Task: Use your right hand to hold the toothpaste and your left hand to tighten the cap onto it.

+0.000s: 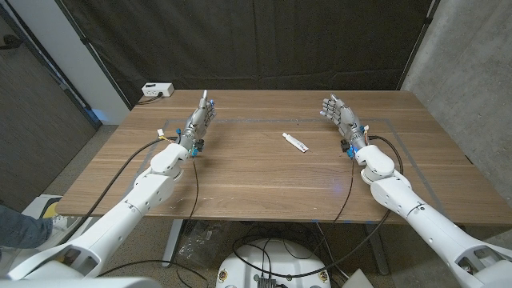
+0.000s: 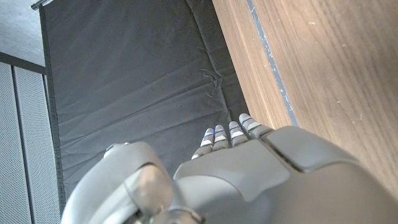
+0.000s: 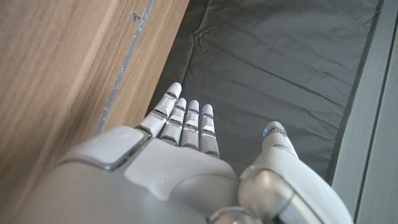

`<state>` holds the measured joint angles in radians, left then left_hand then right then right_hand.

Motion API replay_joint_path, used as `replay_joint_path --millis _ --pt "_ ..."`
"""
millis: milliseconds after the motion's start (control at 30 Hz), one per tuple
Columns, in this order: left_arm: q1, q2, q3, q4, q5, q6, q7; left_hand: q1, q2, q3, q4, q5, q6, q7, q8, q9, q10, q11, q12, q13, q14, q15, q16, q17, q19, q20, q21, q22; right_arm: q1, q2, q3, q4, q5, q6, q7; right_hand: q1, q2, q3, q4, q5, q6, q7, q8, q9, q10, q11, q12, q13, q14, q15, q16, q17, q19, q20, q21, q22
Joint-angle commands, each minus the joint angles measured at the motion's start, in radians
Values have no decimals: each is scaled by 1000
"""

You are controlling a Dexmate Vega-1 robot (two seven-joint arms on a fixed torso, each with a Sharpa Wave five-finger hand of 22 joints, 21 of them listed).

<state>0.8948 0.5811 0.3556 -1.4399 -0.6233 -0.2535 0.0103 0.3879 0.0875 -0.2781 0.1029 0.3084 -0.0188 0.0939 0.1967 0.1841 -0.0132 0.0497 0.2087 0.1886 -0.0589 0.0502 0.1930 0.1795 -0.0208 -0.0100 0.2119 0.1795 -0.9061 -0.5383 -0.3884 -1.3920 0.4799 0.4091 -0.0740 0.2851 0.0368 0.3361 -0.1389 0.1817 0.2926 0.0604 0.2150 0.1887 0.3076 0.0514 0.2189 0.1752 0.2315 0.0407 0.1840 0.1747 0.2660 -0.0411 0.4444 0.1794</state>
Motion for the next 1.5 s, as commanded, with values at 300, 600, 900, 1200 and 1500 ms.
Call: replay_joint_path --millis 300,600,900,1200,1500 --pt "13 53 -2 0 19 -54 -89 49 0 -4 -25 -8 118 -11 34 2 162 -2 43 1 161 -15 29 3 154 7 45 0 -144 11 16 -143 -467 68 -397 47 -6 7 -21 8 21 -27 -2 4 66 -27 21 5 53 -14 12 4 51 -13 9 3" --pt "39 59 -13 -43 56 -49 -11 55 -1 -7 -27 -12 150 -12 36 2 194 -9 43 1 196 -21 28 3 194 10 50 -1 -173 5 -12 -233 -776 -44 -588 82 -6 15 -30 11 40 -39 1 5 97 -38 27 6 81 -23 14 3 72 -15 12 3" --pt "24 81 7 -41 67 -39 -64 59 0 -8 -28 -14 151 -20 31 2 196 -9 39 0 198 -20 23 3 188 13 43 -1 -176 -17 -44 -281 -854 -103 -603 106 -6 20 -32 11 57 -50 5 5 127 -39 35 7 92 -25 13 4 83 -18 12 3" --pt "57 81 -5 -69 74 -60 -32 62 2 -7 -28 -16 158 -23 30 2 200 -13 36 0 200 -22 18 3 179 16 36 -1 -173 -43 -62 -338 -871 -204 -562 140 -2 27 -34 12 79 -51 9 6 166 -48 45 9 107 -30 12 5 90 -17 10 4" --pt "81 74 -10 -90 113 -115 -1 66 4 -7 -28 -17 166 -28 30 2 205 -18 34 0 204 -23 16 3 177 19 32 -1 -186 -72 -85 -455 -968 -395 -549 186 -6 36 -40 13 100 -75 13 8 171 -64 41 10 112 -29 8 5 94 -13 6 3"
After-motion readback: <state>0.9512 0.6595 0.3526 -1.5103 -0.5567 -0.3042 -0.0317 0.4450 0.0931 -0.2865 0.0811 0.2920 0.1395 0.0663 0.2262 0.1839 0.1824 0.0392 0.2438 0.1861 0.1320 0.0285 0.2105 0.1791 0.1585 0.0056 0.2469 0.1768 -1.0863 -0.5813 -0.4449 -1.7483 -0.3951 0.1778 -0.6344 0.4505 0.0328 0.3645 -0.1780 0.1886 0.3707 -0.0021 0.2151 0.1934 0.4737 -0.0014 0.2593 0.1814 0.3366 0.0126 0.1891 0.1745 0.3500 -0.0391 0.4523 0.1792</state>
